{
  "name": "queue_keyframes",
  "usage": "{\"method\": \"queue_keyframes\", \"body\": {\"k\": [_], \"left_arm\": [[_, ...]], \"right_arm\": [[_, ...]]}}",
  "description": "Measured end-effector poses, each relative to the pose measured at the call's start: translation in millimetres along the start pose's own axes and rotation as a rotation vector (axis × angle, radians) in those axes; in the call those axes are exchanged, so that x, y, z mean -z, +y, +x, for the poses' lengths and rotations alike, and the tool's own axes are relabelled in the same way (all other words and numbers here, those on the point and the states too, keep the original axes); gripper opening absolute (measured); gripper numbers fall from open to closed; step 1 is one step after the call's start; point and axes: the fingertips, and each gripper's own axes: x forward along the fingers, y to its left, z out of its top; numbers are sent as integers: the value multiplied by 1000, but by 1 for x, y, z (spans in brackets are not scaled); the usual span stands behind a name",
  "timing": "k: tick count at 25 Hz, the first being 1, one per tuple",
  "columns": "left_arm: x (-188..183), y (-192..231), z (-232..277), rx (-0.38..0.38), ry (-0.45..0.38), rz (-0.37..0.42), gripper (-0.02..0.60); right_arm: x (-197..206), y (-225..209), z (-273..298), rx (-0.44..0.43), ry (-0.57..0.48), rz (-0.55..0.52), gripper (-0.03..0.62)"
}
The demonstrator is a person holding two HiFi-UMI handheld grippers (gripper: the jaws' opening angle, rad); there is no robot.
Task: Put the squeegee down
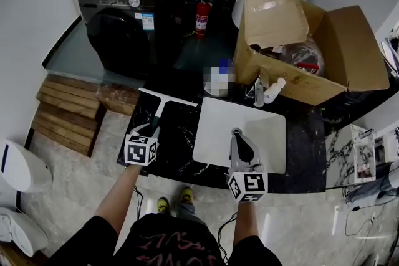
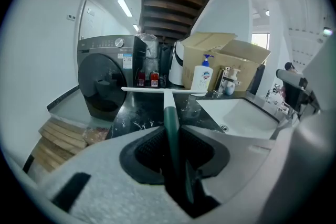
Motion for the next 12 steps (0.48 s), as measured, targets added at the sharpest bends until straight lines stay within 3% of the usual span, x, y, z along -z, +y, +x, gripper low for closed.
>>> {"method": "queue_keyframes", "body": {"k": [12], "left_arm": [[27, 0, 20, 4, 82, -25, 100]], "right_arm": [[10, -3, 6, 2, 24, -9, 11]]}}
